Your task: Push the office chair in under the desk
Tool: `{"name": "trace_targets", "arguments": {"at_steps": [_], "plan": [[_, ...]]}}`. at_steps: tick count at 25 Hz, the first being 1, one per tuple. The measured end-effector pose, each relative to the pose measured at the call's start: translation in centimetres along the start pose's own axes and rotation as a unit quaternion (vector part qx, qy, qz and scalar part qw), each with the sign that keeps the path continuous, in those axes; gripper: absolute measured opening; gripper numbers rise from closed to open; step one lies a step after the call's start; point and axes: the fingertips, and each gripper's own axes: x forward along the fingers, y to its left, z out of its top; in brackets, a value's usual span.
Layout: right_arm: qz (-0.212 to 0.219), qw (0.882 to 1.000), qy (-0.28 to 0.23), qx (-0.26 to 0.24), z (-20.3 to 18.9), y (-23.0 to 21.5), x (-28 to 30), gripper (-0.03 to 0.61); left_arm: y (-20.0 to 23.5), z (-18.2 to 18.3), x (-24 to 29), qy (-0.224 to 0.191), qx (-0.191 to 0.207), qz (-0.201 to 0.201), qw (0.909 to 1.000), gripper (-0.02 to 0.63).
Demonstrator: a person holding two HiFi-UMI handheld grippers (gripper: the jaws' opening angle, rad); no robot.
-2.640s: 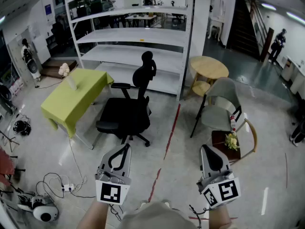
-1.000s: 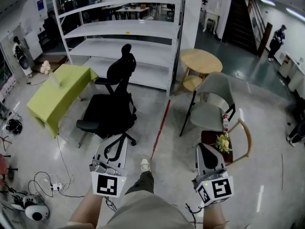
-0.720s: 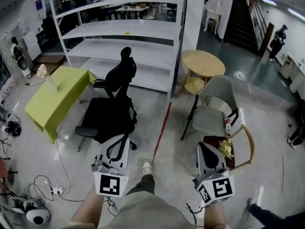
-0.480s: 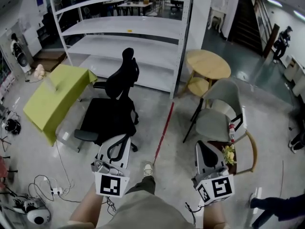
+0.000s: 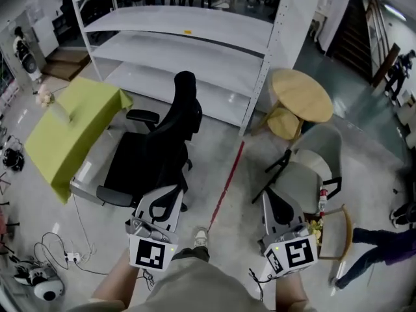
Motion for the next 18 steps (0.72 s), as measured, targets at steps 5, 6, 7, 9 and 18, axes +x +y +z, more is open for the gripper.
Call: {"name": "trace_targets", "arguments": {"at_steps": [5, 6, 7, 9, 18], "plan": [[0.038, 0.999, 0.013, -0.018, 1.1, -1.2, 8.0, 0.006, 4.7, -2.4, 4.0, 0.023, -0.004, 0.017, 0.9996, 0.006], [0.046, 0.999, 0.014, -0.022, 1.6, -1.4, 9.2, 0.006, 5.4, -2.5, 4.4, 0.025, -0.005, 0.019, 0.9995, 0.006], [0.054, 0.998, 0.015, -0.026, 2.0, -1.5, 10.3, 0.006, 6.0, -2.6, 4.7, 0.026, -0.007, 0.019, 0.9995, 0.006], [0.074, 0.996, 0.018, -0.038, 2.9, -1.5, 12.2, 0.006, 6.7, -2.5, 4.8, 0.024, -0.013, 0.016, 0.9995, 0.006], [0.162, 0.983, 0.010, -0.081, 4.4, -1.6, 21.1, 0.006, 8.8, -4.6, 5.0, 0.046, -0.033, 0.049, 0.9972, 0.008]]}}
